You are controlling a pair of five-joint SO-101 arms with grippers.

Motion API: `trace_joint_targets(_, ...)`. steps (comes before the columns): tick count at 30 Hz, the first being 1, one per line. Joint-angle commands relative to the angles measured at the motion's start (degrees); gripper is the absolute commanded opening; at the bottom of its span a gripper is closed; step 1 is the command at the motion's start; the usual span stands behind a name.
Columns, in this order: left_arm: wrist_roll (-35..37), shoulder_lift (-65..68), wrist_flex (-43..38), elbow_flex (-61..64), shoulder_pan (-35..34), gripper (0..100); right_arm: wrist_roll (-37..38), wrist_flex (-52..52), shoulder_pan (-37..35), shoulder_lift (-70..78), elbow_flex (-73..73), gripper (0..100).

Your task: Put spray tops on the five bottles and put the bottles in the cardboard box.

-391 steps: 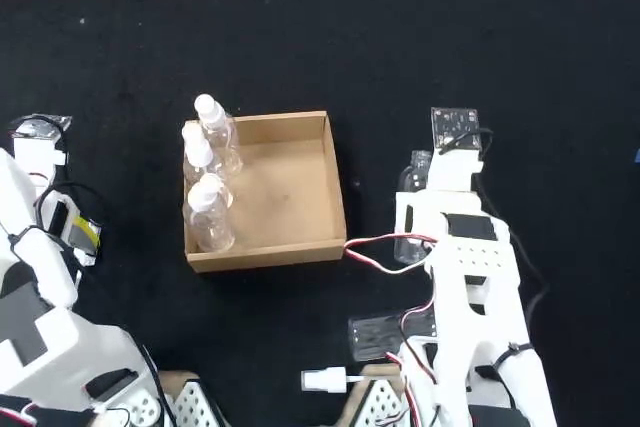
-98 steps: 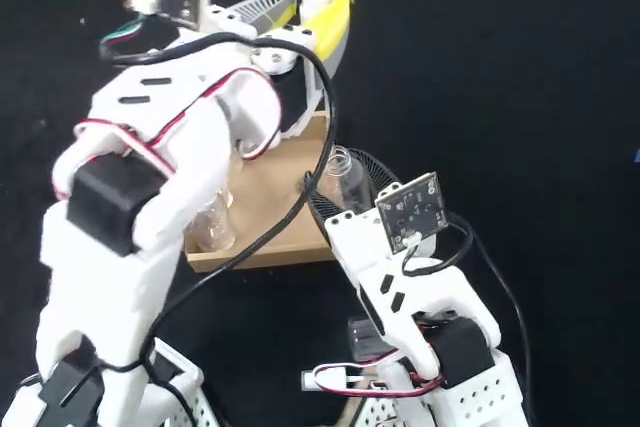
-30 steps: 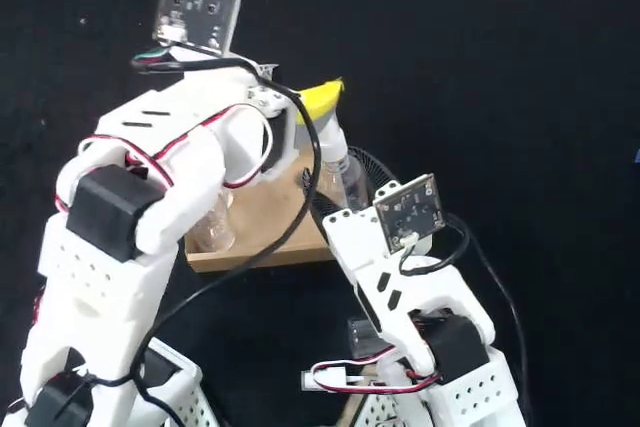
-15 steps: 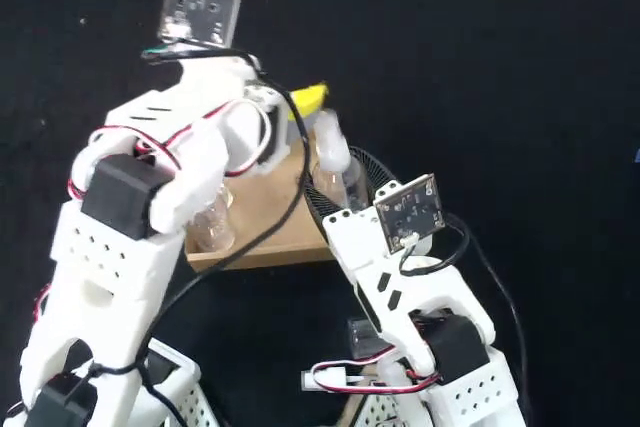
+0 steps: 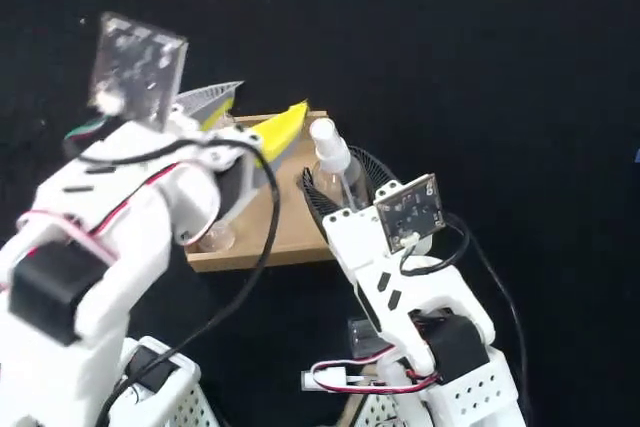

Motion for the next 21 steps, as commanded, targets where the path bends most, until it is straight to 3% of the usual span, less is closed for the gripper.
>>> trace_joint_targets(1,-0.3,-5.5,0.9,1.5,-7.3,21,-5.2,-6.1,-0.4,-0.8,-0.4,1.0)
trace_joint_targets(13,-0.1,-13.0,-2.3,29.1,-41.8,21,-7.2,-29.5,-0.5,-0.7,7.8,1.1)
trace_joint_targets(16,-0.1,-13.4,-8.5,39.9,-45.7,21,-7.2,-33.1,-0.5,0.0,7.3,1.1)
trace_joint_targets(21,-0.1,-13.5,-21.5,55.3,-46.5,21,-7.2,-33.8,-0.5,8.2,0.8,1.1)
